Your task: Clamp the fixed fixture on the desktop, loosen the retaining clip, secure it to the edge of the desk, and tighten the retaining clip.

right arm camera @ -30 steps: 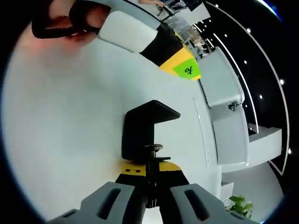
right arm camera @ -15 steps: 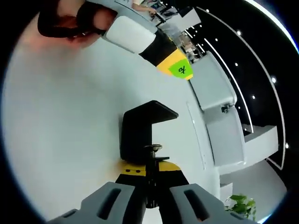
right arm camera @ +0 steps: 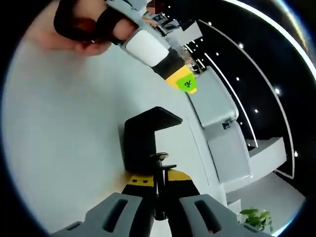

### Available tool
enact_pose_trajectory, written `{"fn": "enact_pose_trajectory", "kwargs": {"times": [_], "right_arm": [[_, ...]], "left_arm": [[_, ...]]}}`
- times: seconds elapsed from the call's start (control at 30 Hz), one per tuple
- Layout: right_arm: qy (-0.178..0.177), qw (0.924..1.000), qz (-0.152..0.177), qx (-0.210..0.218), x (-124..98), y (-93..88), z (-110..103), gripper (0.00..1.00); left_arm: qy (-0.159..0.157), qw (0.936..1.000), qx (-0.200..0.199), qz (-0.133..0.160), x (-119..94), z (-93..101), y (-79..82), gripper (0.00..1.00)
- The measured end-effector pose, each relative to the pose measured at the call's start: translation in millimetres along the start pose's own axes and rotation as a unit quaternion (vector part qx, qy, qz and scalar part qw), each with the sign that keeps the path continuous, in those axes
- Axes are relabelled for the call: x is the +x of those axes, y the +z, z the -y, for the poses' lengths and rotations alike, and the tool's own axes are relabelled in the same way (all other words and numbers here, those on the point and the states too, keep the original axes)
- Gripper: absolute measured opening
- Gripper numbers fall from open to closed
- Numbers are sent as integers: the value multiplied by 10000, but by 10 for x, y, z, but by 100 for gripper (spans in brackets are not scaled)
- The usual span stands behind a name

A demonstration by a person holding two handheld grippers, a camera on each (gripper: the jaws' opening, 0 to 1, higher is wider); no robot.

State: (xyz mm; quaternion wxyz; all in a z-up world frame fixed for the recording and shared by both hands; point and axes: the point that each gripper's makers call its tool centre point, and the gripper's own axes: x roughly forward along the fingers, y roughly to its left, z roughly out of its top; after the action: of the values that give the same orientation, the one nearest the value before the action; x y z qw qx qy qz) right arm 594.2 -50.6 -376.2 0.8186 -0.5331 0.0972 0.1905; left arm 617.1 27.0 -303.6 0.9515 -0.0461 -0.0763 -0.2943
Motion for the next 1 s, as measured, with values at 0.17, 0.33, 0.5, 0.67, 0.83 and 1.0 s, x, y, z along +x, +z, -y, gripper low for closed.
{"fn": "enact_pose_trajectory", "kwargs": {"times": [0.17,0.33,0.5,0.67,0.83,1.0], "right_arm": [[-172,9986,240,446,-4,23,57,4],[-287,9922,423,1139,-32,-5,152,4],[-332,9762,742,2012,-57,-35,235,4],[-226,9525,1106,2828,-119,-79,291,3],[-235,9432,1205,3086,-134,-116,353,3],[-221,9422,1211,3117,-140,-113,337,3]], "left_arm": [[14,10000,8,5,3,-9,2,17],[39,10000,6,15,4,-23,5,17],[48,10000,21,12,2,-27,5,17],[-4,10000,88,-13,7,9,-4,17],[-4,9999,100,-8,14,5,-4,17],[5,10000,99,-4,15,-2,-5,17]]}}
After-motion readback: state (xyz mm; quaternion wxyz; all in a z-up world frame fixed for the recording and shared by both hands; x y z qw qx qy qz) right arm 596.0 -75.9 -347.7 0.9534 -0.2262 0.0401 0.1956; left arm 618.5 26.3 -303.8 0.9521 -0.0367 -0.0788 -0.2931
